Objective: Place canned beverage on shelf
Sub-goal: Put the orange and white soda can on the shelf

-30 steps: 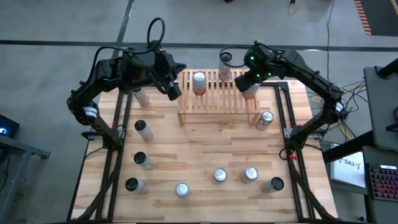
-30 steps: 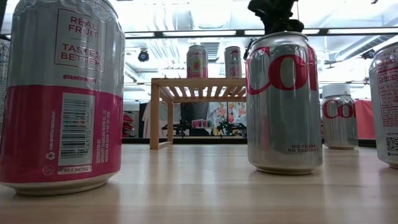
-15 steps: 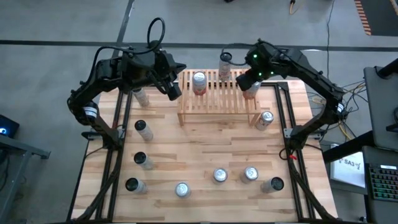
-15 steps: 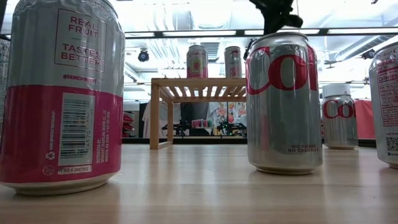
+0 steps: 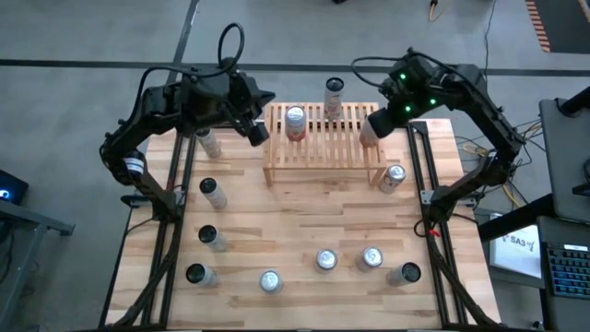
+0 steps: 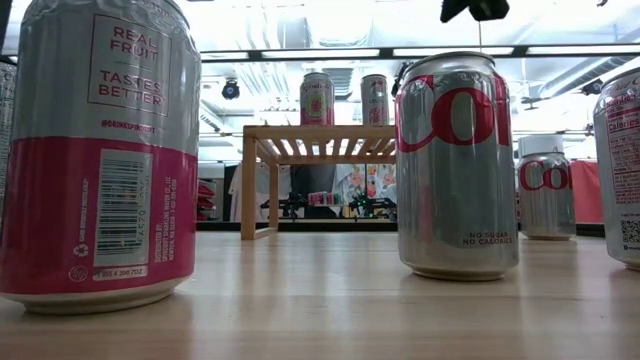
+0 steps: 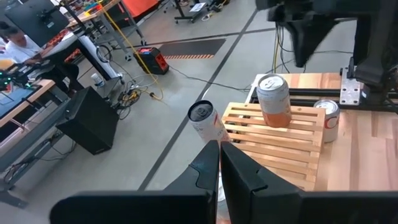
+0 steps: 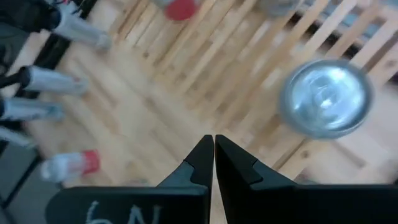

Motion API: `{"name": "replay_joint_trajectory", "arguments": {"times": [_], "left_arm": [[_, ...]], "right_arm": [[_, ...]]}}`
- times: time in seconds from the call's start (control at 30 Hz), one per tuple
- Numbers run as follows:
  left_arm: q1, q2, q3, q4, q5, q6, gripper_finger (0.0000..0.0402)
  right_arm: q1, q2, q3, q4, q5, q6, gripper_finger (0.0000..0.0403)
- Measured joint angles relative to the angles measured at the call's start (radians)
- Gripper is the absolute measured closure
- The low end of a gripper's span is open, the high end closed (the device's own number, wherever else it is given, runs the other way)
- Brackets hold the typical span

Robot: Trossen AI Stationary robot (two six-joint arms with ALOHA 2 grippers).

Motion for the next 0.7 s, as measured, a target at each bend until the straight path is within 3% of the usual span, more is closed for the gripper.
{"name": "replay_joint_trajectory", "arguments": {"times": [0.27,0.5,0.7], "left_arm": [[0.010,0.000,0.000,-0.001,0.000,0.001,0.0402],[0.012,0.000,0.000,-0.023,0.000,0.005,0.0402],[0.012,0.000,0.000,-0.024,0.000,0.015,0.0402]], "right_arm": [[0.000,-0.003,-0.078,0.003,-0.018,0.025,0.0394],[0.000,-0.059,-0.244,0.003,-0.009,-0.035,0.0394],[-0.014,-0.120,-0.360,0.001,0.106,-0.009,0.0394]]}}
